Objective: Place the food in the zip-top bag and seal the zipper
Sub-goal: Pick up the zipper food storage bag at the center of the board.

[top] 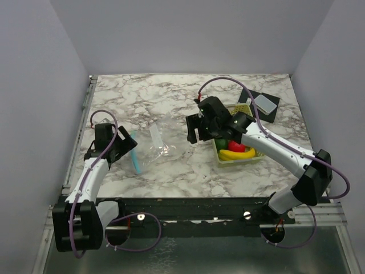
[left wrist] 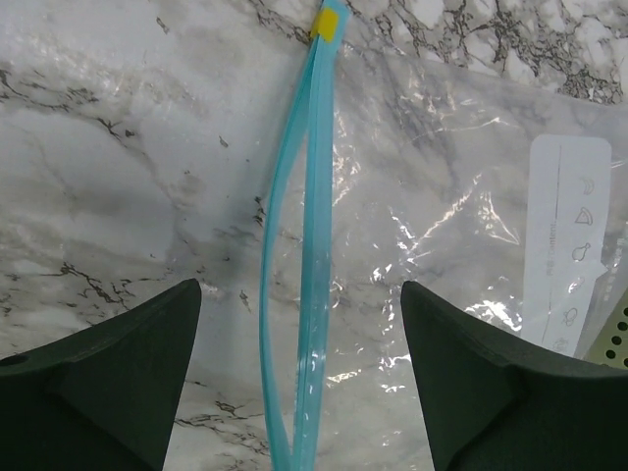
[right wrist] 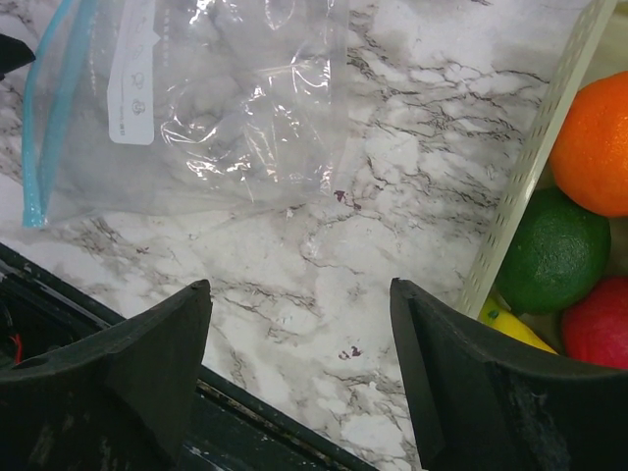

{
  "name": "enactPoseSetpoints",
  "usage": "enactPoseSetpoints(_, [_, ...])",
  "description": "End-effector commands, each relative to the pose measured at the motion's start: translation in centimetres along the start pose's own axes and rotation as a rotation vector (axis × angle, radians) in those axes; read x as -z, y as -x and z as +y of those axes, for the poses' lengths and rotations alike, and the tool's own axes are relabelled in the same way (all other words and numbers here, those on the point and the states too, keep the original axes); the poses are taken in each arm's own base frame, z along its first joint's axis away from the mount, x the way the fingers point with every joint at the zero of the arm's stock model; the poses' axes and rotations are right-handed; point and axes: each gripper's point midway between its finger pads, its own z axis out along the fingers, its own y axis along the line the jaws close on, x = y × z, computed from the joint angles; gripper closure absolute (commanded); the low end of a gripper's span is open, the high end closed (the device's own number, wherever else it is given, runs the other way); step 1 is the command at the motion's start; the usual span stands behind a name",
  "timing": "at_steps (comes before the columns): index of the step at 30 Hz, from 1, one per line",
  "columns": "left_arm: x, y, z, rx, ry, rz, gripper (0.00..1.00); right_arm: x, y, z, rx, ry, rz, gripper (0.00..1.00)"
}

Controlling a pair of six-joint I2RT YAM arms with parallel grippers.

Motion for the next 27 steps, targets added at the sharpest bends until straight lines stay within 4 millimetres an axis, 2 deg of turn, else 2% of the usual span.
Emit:
enactPoseSetpoints(1, [-0.2,-1.1,-1.6,0.07,-0.139,0.043,0.16,0.8,-0.3,0.8,-0.005,0.047,-0.01,0.21])
enactPoseSetpoints(6, [-0.6,-2.1,-2.1,0.112,-0.19,0.07,0.18,0.8,-0.5,0.9,-0.001,0.055,-0.005,0.21])
enactPoseSetpoints(14, [-0.2,-1.9,-2.8,0.137,-0.238,0.042,0.22,0.7,-1.1,1.2,-0.004,0.069,0.004,0.21])
enactPoseSetpoints(23, [-0.2,-2.6,-3.1,0.15,-0.271,0.061,0.3,0.5,-1.4,1.8,-0.006,0.081,0.013,0.21])
enactPoseSetpoints(27, [-0.3,-3.0,-3.2,0.162,-0.288,0.072,0.37,0.5,-1.4,2.2,-0.003,0.088,0.014,0.2])
